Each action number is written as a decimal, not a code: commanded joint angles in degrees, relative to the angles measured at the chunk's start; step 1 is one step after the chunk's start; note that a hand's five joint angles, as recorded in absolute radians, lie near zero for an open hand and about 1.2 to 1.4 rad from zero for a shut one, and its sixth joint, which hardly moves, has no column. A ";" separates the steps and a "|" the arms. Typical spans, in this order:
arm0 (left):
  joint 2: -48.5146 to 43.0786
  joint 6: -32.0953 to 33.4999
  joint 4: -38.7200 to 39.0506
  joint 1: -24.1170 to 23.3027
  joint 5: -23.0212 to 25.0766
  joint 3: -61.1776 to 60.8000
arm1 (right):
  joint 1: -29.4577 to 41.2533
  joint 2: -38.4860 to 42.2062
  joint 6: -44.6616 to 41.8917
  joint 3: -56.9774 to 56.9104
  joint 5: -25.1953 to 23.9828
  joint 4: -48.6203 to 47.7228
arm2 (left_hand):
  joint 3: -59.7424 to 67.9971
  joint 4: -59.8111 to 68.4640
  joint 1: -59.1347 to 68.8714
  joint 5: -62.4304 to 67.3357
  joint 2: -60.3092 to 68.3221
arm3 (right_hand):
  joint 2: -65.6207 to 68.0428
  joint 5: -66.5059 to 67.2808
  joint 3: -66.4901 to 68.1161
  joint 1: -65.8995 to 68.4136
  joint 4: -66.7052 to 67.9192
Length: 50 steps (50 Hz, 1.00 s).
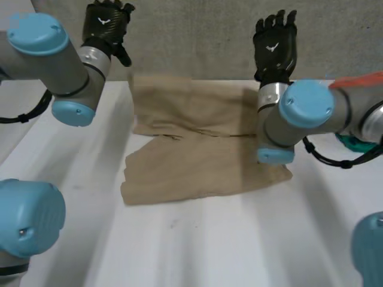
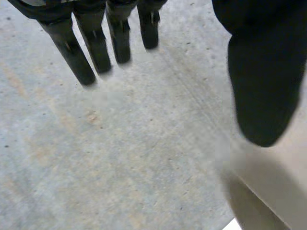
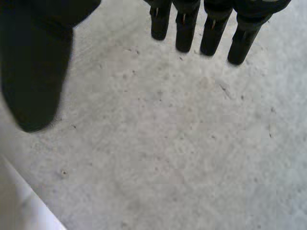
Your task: Fold the laundry.
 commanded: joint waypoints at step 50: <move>36.45 2.57 -2.25 -5.36 1.27 -85.61 | -16.35 -17.68 1.77 41.58 -34.30 26.68 | 9.78 10.48 14.94 10.17 10.13 | 25.70 24.72 24.91 26.06 24.32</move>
